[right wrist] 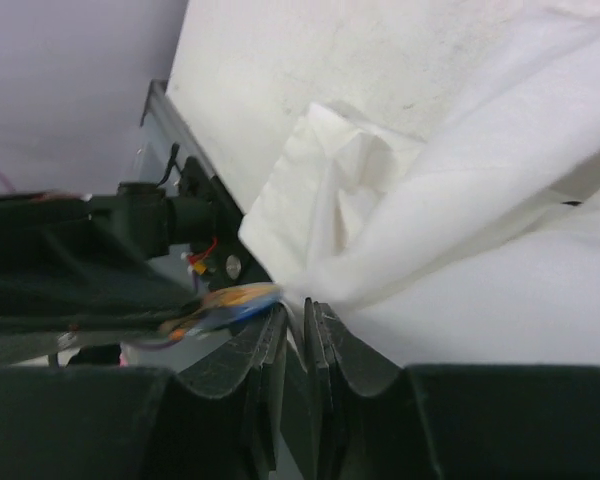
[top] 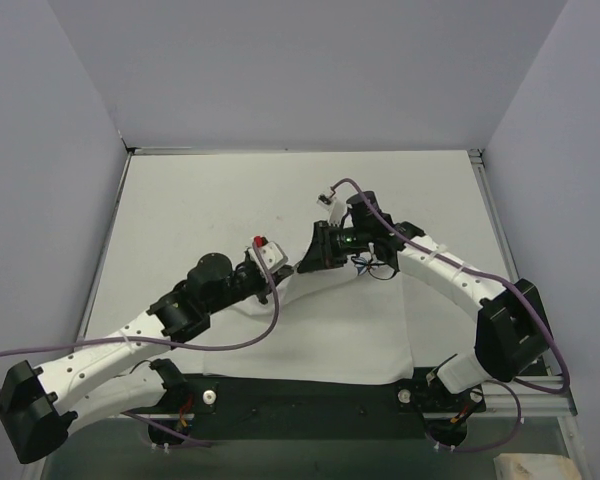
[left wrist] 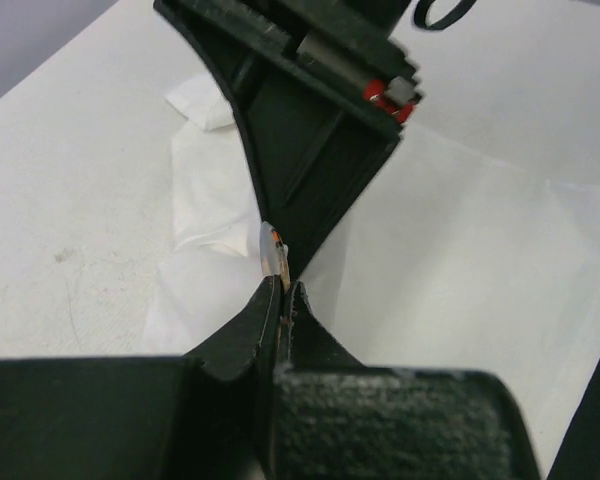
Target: Pin the brooch onto the clothing
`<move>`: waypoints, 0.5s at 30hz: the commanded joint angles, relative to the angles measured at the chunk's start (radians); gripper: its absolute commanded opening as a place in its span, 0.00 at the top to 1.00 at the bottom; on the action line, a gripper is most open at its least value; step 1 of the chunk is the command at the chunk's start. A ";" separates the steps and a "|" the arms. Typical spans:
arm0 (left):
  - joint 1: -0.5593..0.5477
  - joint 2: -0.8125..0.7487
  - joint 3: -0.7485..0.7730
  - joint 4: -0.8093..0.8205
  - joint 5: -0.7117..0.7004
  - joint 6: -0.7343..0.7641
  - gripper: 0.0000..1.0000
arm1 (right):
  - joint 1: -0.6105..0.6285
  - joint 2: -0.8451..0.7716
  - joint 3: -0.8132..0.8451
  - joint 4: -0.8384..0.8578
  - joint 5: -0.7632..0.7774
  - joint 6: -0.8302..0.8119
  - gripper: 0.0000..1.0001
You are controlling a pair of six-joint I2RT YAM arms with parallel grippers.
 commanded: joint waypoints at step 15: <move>-0.082 -0.072 -0.014 0.215 0.128 -0.024 1.00 | -0.094 -0.019 -0.094 0.244 0.182 0.060 1.00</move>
